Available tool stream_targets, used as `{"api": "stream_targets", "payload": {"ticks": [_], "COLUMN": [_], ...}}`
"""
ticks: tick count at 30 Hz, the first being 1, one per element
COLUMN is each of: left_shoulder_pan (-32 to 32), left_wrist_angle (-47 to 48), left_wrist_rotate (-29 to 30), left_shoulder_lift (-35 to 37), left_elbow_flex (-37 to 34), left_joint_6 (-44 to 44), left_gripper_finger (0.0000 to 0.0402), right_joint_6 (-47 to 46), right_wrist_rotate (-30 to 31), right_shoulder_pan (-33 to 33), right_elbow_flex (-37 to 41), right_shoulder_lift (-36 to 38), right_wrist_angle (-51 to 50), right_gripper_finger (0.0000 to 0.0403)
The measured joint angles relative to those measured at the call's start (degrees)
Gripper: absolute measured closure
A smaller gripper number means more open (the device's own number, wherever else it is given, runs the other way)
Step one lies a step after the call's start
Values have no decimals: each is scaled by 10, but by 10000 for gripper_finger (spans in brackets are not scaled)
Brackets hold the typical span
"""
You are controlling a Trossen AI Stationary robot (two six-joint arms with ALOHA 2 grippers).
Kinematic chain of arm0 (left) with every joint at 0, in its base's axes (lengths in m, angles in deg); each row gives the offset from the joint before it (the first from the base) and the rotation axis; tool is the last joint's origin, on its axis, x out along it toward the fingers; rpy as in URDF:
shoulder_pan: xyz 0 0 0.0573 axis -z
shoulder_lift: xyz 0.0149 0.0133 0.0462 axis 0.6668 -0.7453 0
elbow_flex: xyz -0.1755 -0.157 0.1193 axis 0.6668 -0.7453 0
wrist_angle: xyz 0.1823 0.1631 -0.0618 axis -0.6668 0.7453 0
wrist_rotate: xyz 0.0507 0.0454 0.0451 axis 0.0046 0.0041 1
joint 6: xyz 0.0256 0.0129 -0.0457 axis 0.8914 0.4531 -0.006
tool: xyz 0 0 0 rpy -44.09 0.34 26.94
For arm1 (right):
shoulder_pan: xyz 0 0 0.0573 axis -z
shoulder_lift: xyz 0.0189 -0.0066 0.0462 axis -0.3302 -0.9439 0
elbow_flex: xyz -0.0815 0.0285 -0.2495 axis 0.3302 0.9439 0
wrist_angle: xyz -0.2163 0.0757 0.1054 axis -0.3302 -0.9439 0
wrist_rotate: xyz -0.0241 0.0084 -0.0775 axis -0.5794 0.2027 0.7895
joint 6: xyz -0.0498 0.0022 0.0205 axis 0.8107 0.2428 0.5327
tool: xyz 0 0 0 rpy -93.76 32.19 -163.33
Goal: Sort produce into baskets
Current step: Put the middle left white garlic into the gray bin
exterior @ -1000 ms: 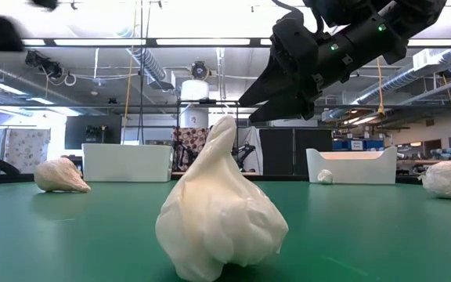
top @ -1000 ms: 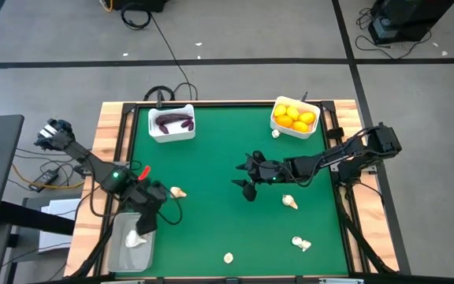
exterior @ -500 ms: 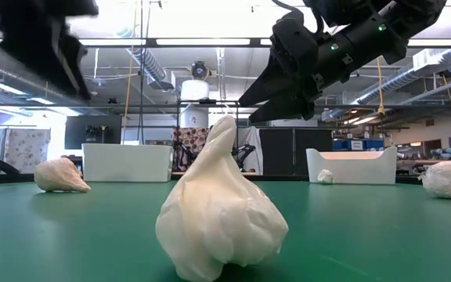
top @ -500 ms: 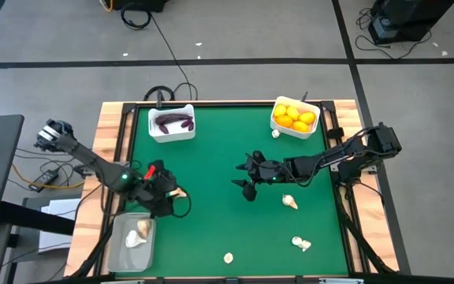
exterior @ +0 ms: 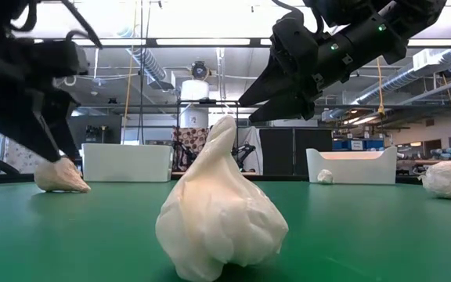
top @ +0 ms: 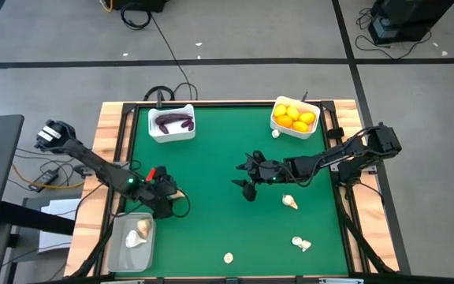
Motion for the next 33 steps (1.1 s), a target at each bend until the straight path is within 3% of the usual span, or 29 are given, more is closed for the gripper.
{"api": "stream_targets", "payload": {"ticks": [10, 19, 22, 28, 30, 33], "left_shoulder_pan": [0, 0, 0, 10, 16, 18], "left_wrist_angle": [-17, -77, -27, 137, 210, 331], "left_wrist_rotate": [2, 10, -18, -218, -247, -243], "left_shoulder_lift": [0, 0, 2, 2, 2, 2], "left_elbow_flex": [-49, -41, -3, 116, 163, 240], "left_joint_6": [-56, -32, -64, -140, -149, -154], "left_gripper_finger": [140, 263, 280, 268, 267, 267], "right_joint_6": [-2, -2, -2, -2, -2, -10], "right_wrist_rotate": [0, 0, 0, 0, 1, 3], "right_shoulder_pan": [0, 0, 0, 0, 1, 1], "right_elbow_flex": [0, 0, 0, 0, 0, 0], "right_shoulder_lift": [0, 0, 0, 0, 0, 0], "right_wrist_angle": [0, 0, 0, 0, 1, 1], "right_gripper_finger": [113, 113, 113, 113, 113, 113]}}
